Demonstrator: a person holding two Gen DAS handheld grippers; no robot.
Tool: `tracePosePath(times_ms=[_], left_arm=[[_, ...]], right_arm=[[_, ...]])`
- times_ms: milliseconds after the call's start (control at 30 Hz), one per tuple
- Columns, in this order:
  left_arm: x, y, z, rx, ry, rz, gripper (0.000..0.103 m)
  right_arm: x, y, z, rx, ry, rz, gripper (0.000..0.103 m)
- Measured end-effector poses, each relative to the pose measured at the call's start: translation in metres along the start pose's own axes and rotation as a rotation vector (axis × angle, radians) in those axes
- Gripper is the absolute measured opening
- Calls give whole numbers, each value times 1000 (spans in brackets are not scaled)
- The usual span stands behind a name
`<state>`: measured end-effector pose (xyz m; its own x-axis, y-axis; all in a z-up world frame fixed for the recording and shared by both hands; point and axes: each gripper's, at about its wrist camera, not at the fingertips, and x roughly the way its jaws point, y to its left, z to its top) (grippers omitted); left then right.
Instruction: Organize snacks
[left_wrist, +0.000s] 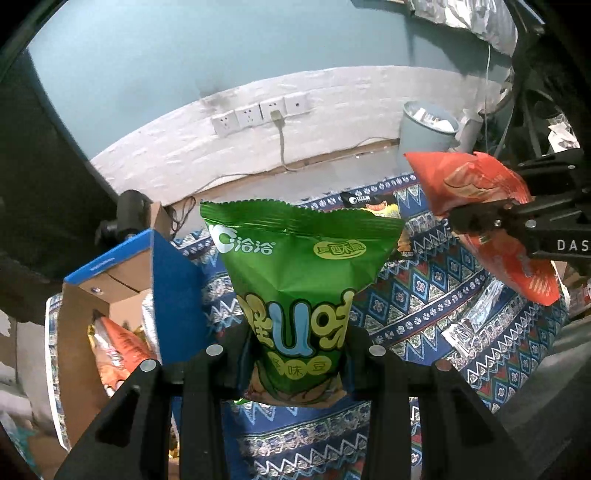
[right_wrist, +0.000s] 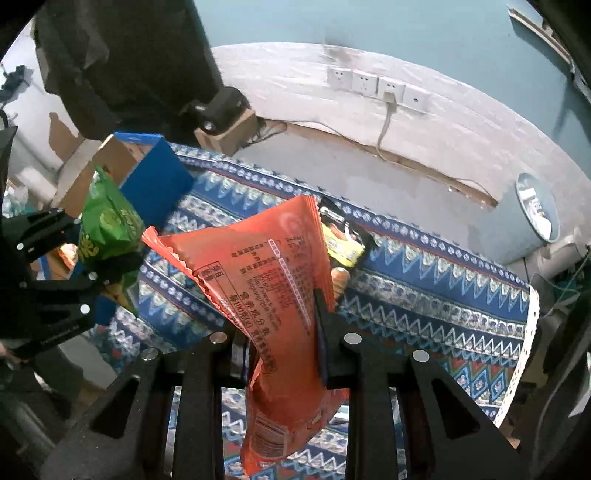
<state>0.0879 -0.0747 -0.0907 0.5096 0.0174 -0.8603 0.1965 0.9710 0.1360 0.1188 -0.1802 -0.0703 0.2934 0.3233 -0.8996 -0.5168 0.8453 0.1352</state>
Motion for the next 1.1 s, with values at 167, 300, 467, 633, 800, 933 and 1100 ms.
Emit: tracePosePath(times_ms=[167, 300, 467, 633, 800, 933, 1100], left_arm=[[-16, 10, -2, 4, -35, 25, 38], [-27, 20, -4, -4, -51, 27, 37], [-37, 35, -10, -19, -68, 35, 37], [-49, 54, -15, -43, -93, 58, 37], [-59, 79, -22, -82, -110, 83, 37], [-61, 100, -29, -119, -112, 93, 37], [-61, 128, -42, -169, -106, 113, 37]], right_arm=[[-6, 15, 11, -10, -19, 23, 23], [-9, 30, 21, -22, -32, 39, 23], [-13, 52, 36, -46, -53, 65, 23], [-12, 75, 50, -69, -62, 96, 23], [-9, 100, 65, -97, -68, 120, 23], [-4, 121, 78, -120, -68, 139, 23], [4, 147, 91, -149, -63, 162, 23]])
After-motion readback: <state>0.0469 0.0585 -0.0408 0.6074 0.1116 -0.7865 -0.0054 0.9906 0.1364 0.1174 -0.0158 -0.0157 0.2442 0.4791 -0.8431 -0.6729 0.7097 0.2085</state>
